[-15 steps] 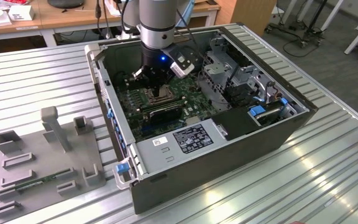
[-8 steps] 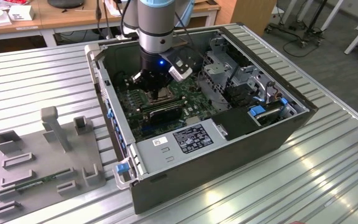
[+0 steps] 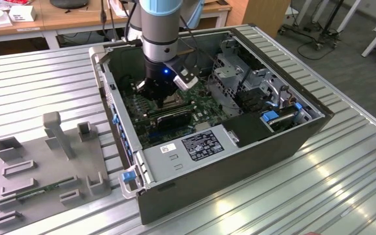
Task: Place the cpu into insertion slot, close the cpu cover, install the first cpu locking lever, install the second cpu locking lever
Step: 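Install the second cpu locking lever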
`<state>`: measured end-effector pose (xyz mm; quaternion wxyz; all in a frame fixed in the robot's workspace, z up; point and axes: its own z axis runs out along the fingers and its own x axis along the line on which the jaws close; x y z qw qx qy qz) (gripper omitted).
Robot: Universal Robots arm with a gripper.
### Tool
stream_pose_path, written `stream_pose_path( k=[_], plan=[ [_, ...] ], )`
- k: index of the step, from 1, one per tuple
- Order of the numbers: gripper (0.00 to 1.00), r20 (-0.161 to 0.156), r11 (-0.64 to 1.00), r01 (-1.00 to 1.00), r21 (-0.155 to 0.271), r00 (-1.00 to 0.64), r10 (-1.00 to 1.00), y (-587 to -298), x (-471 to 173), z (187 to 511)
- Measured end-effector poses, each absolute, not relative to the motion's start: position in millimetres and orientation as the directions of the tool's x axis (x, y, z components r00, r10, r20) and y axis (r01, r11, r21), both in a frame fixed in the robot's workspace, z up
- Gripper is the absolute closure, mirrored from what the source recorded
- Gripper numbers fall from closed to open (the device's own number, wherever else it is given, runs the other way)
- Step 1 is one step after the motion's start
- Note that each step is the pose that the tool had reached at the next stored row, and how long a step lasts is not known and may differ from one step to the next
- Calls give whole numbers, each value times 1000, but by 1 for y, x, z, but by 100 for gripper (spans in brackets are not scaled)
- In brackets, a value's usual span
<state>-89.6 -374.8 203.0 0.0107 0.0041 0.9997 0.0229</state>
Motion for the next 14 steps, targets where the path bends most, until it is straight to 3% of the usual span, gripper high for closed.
stream_pose_path(
  k=[14],
  plan=[
    [89, -22, 998, 13, 64, -1000, 15, -375, -92, 200]
  ],
)
